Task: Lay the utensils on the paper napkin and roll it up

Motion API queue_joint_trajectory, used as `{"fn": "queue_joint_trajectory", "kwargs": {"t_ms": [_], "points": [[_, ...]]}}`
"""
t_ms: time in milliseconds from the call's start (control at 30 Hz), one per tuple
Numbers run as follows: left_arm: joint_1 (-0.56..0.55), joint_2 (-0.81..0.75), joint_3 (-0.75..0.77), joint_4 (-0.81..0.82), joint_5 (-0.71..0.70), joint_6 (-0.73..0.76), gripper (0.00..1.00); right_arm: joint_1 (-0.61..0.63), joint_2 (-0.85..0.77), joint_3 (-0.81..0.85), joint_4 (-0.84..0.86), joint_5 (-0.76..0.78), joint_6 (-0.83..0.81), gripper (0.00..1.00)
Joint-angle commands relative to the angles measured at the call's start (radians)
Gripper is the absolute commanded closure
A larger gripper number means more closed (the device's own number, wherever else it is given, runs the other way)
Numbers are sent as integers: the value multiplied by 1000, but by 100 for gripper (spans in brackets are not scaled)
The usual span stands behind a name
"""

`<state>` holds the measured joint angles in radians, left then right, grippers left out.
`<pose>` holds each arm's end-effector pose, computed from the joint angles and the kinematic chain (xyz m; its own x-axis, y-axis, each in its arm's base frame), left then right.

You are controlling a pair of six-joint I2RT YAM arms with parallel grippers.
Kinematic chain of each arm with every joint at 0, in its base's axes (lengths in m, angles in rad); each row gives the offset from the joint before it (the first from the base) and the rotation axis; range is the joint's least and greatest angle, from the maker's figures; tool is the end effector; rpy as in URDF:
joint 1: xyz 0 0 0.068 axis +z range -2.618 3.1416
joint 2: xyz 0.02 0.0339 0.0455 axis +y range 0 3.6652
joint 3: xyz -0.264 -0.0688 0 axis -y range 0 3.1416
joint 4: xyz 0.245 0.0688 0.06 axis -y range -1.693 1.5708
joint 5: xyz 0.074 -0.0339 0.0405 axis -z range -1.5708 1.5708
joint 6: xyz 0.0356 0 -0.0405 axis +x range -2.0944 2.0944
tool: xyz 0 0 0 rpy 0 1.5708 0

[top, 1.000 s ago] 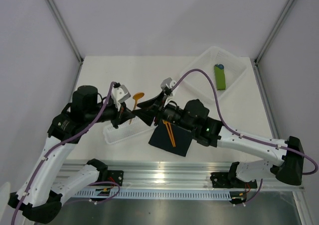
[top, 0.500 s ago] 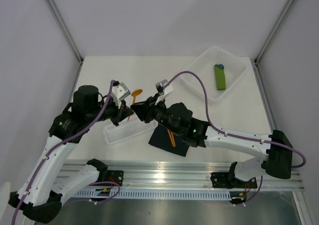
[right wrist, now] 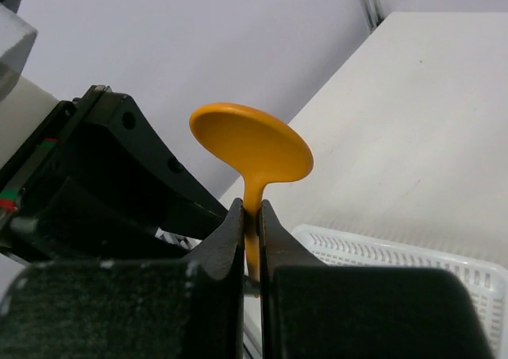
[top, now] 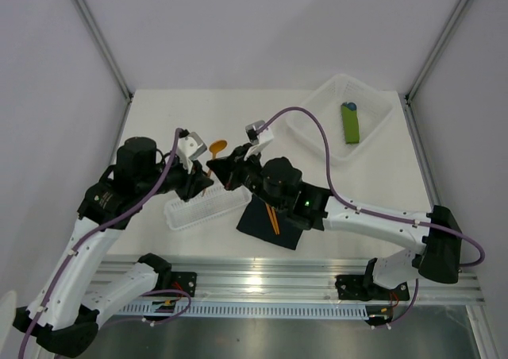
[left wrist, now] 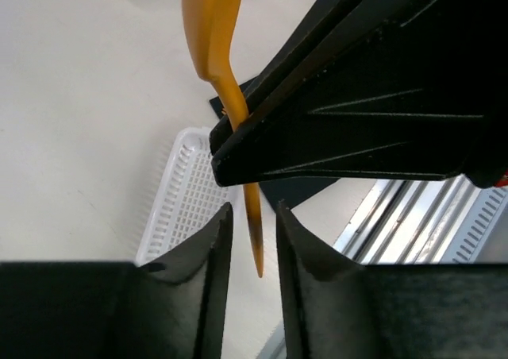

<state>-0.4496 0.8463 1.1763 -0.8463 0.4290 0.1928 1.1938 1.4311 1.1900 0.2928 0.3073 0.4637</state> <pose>0.1285 -0.0785 0.3948 -0.2982 0.3374 -0.8929 0.7928 0.6084 -0.0349 0.1364 0.3152 0.3803 -0.3296 0.3255 -0.8862 -0.7017 0.5436 0.4606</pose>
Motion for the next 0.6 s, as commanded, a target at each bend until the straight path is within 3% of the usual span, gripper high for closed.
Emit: {"fn": "queue_joint_trajectory", "kwargs": {"t_ms": [0, 33, 100, 133, 167, 233, 300, 400, 500, 567], "points": [[-4, 3, 9, 18, 5, 6, 64, -16, -26, 45, -67, 32, 50, 100], [-4, 4, 14, 10, -7, 17, 22, -23, -38, 48, -130, 30, 47, 100], [-4, 11, 23, -13, -41, 48, 7, -88, -78, 83, -243, -58, 35, 100], [-3, 13, 23, -16, -70, 60, 3, -133, -81, 114, -438, -130, 38, 100], [-1, 19, 19, -16, -149, 88, 2, -251, -78, 149, -555, -208, 44, 100], [17, 33, -36, 16, -240, 120, 2, -345, -52, 218, -833, -290, 18, 100], [72, 66, -111, 79, -354, 157, 3, -437, -25, 212, -996, -295, -25, 100], [173, 152, -179, 131, -305, 149, 5, -529, 35, 200, -1095, -471, -72, 100], [296, 215, -208, 157, -246, 139, 8, -533, 147, 220, -1185, -493, -106, 100], [315, 217, -248, 208, -249, 139, 8, -522, 227, 238, -1189, -517, -112, 100]]}}
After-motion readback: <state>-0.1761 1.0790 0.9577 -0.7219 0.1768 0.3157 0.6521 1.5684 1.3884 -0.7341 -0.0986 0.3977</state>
